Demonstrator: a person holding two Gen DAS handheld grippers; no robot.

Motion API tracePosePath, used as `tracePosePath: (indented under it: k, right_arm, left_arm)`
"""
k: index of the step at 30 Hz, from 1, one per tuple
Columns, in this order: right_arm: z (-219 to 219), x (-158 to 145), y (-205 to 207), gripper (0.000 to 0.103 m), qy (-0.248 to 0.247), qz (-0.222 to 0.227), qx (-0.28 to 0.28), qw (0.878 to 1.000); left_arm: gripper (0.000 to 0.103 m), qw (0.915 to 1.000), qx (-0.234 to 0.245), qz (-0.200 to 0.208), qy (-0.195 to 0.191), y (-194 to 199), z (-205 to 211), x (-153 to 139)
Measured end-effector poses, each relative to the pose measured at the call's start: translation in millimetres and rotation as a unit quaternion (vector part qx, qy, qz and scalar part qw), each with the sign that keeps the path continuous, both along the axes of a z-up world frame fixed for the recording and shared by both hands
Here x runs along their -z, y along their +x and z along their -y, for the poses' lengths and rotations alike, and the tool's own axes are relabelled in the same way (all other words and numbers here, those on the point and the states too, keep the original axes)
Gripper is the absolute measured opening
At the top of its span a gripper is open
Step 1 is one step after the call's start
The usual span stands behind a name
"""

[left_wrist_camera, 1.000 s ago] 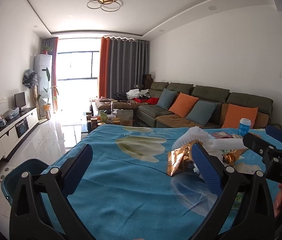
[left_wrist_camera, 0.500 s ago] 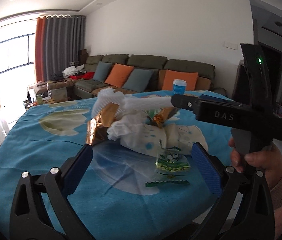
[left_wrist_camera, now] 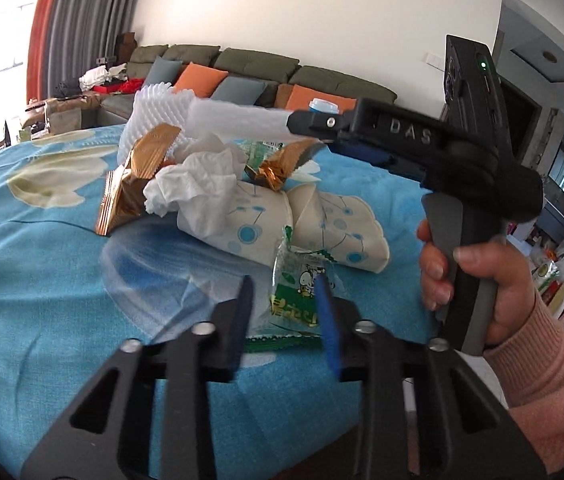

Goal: Collect trash
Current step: 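Grasp the green snack packet with the left tool while the right tool grasps a white foam net sleeve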

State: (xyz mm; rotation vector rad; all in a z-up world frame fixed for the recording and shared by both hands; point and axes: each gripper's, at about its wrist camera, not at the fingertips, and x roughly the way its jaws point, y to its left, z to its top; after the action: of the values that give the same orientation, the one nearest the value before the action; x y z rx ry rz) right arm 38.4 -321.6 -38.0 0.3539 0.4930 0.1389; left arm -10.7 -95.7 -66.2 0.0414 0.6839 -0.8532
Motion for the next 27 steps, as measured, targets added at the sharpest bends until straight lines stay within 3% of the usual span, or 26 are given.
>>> tracePosePath:
  k: [2,4,8,22,27]
  right_arm:
    - [-1,-1,-1,0.061,-0.001,0.003,-0.004,1.000]
    - [-2,-2,-2,0.048,0.000,0.003,-0.010,1.000]
    - [-3,-4,-6,0.046,-0.005,0.004,-0.012,1.000]
    - [-6,-10,-21,0.012,-0.029,0.013,-0.032,0.999]
    - [-2,-13,-27,0.011,-0.025,0.014,-0.034,0.999]
  left_arm:
    - [0.017,1.0000,0.002,-0.001,-0.001,0,-1,1]
    - [0.015,1.0000,0.001,0.001,-0.004,-2,-2,1]
    - [0.013,1.0000,-0.001,0.001,-0.006,-3,-7,2]
    - [0.011,0.9986,-0.042,0.017,-0.028,6,-42,-14]
    - [0.011,0.9975,-0.059,0.023,-0.031,8,-53,-19]
